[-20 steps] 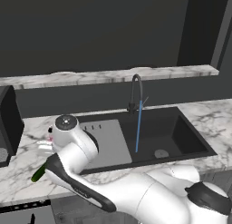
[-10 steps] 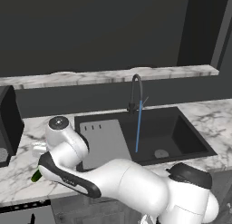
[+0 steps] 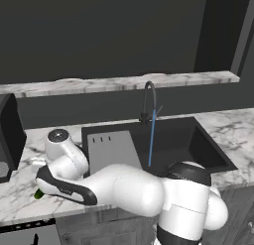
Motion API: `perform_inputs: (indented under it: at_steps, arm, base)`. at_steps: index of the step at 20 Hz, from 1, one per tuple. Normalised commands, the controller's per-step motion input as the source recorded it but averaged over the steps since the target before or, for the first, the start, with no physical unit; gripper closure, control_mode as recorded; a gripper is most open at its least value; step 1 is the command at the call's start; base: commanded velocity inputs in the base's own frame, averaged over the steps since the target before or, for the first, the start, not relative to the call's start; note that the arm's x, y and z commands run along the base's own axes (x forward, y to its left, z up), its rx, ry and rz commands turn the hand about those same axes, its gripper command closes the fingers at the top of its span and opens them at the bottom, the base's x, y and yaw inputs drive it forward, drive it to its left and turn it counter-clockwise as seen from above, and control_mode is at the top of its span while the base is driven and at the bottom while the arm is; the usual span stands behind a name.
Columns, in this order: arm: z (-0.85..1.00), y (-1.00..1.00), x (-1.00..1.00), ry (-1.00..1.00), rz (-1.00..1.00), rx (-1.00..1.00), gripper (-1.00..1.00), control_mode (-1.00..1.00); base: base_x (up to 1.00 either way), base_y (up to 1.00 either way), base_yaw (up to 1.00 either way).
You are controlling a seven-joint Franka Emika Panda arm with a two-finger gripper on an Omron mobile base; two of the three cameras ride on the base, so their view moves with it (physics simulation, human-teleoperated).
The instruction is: Turn on the sink faucet. Then move the cucumber from the counter to the sink. Turn off the sink. Move the vegetable from the sink to the pot next to the stove. Finally move the pot to the rear left burner.
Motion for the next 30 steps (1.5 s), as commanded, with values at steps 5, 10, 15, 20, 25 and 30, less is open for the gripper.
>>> perform_inputs:
  at_steps: [5, 10, 15, 20, 25, 30]
  arm:
    - [-0.26, 0.19, 0.14, 0.03, 0.0, 0.0, -1.0, -1.0]
    - [-0.23, 0.16, 0.1, 0.04, -0.01, 0.0, -1.0, -1.0]
    - [-0.24, 0.11, 0.1, 0.05, -0.02, 0.0, -1.0, -1.0]
    - [-0.27, 0.08, 0.11, 0.03, -0.02, 0.0, -1.0, -1.0]
    - [-0.31, 0.05, 0.11, 0.02, -0.03, 0.0, -1.0, -1.0]
    - [-0.31, 0.12, 0.09, 0.02, -0.02, 0.0, -1.0, -1.0]
  base:
    - [0.0, 0.0, 0.0]
    - [0.0, 0.0, 0.0]
    - [0.0, 0.0, 0.0]
    - [0.0, 0.0, 0.0]
    - [0.0, 0.0, 0.0]
    - [0.0, 0.0, 0.0]
